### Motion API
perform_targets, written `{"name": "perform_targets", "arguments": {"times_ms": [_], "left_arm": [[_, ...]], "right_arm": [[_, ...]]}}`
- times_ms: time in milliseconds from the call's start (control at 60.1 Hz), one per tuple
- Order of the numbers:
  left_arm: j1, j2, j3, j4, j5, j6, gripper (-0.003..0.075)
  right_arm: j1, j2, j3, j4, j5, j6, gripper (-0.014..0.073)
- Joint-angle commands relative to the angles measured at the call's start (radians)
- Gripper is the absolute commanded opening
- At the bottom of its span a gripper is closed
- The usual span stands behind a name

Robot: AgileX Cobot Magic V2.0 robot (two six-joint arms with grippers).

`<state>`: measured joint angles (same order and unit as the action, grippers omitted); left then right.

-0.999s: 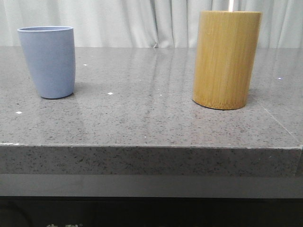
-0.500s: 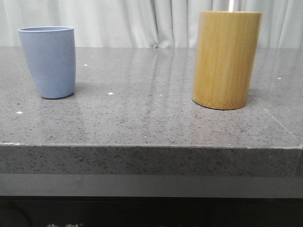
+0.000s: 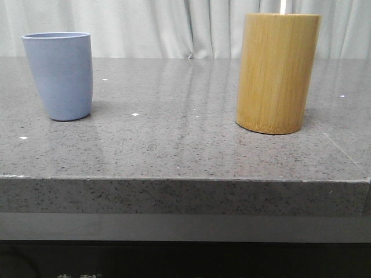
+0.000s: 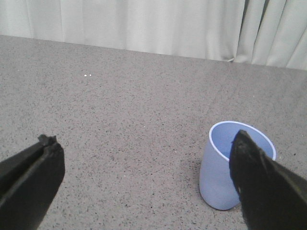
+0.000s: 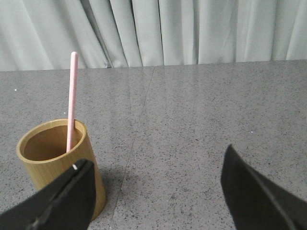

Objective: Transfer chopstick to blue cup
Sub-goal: 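Move the left gripper toward the light blue cup, then grasp the blue cup's rim with the left gripper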

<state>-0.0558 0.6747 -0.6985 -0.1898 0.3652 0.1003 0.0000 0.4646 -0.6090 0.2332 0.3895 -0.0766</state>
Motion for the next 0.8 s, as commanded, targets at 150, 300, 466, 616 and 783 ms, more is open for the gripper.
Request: {"name": "perform_targets", "arguments": {"times_ms": [150, 300, 466, 616, 783], "left_arm": [[-0.046, 0.244, -0.34, -0.014, 0.23, 0.091, 0.0669], [-0.137, 0.424, -0.547, -0.013, 0.386, 0.091, 0.0669], [-0.237, 0.626, -0.752, -0.01, 0.591, 0.089, 0.066], [-0.305, 0.791, -0.904, -0.01, 0.696, 0.058, 0.0638], [-0.364, 0.924, -1.017, -0.009, 0.766, 0.045, 0.0638]], "right_arm": [[-0.003, 0.01, -0.036, 0.006, -0.08, -0.005, 0.0559], [-0.003, 0.01, -0.036, 0.007, -0.079, -0.005, 0.0559], [-0.003, 0.01, -0.036, 0.013, -0.056, -0.005, 0.0559], [-0.003, 0.01, -0.036, 0.013, -0.049, -0.005, 0.0559], [-0.003, 0.01, -0.036, 0.013, -0.048, -0.005, 0.0559]]}}
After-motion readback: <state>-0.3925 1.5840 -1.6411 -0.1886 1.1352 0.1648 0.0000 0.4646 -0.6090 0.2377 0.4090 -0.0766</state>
